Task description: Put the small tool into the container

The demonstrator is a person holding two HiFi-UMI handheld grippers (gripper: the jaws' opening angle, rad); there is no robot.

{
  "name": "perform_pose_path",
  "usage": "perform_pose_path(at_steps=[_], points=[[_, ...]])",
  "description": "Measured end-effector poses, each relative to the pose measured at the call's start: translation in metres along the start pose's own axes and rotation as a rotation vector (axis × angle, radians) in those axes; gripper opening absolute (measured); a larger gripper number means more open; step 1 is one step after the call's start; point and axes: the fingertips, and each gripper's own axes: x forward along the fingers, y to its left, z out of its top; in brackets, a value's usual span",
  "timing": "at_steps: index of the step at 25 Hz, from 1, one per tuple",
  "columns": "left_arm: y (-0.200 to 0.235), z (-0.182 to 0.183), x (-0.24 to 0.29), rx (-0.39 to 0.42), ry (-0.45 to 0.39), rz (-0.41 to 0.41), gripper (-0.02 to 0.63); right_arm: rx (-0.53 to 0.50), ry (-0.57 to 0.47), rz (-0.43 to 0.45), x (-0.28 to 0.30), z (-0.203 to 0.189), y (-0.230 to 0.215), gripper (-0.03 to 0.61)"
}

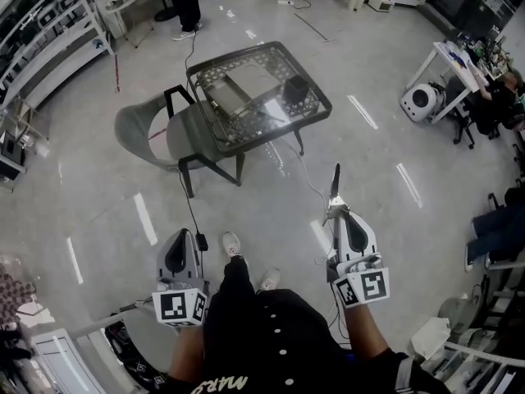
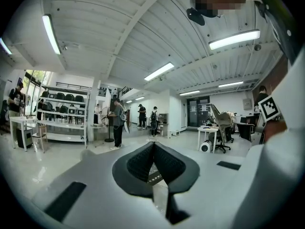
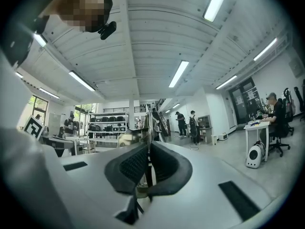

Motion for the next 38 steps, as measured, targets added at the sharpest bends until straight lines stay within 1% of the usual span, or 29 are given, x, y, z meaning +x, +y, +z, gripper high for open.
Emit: perform_pose_path(at_steps=[3,9,15,19,23,30,35,38], points=[[0.006,0.003,0.014,-0.007,-0.001,-0.005,0.026,-0.005,0.003,0.0,0.013,-0.001,-0.001,0.015],[0.024,0.008,0.049,-0.004,-0.03,-0.018,0.026,-0.024,0.009,-0.004,0.051,0.0,-0.005,0.015],[0.05,0.027,0.095,0.0,-0.054,-0.03,0.026,-0.037,-0.023,-0.009,0.105,0.009,-0.006,0.015],[0.058,0.042,0.124,0.024,-0.075,-0.075,0.026,-0.054,-0.03,-0.009,0.138,0.015,-0.009,0.015],[0.069,0.052,0.15,0.028,-0.08,-0.085,0.026,-0.053,-0.033,-0.007,0.169,0.019,-0.011,0.015],[0.095,0.051,0.185,0.003,-0.064,-0.13,0.026,-0.054,-0.028,-0.006,0.22,0.019,-0.001,0.015],[0.124,0.048,0.208,-0.014,-0.051,-0.123,0.026,-0.057,-0.024,-0.012,0.253,0.013,0.008,0.015],[0.135,0.044,0.216,-0.004,-0.052,-0.157,0.026,-0.062,-0.028,-0.019,0.268,0.009,0.02,0.015]])
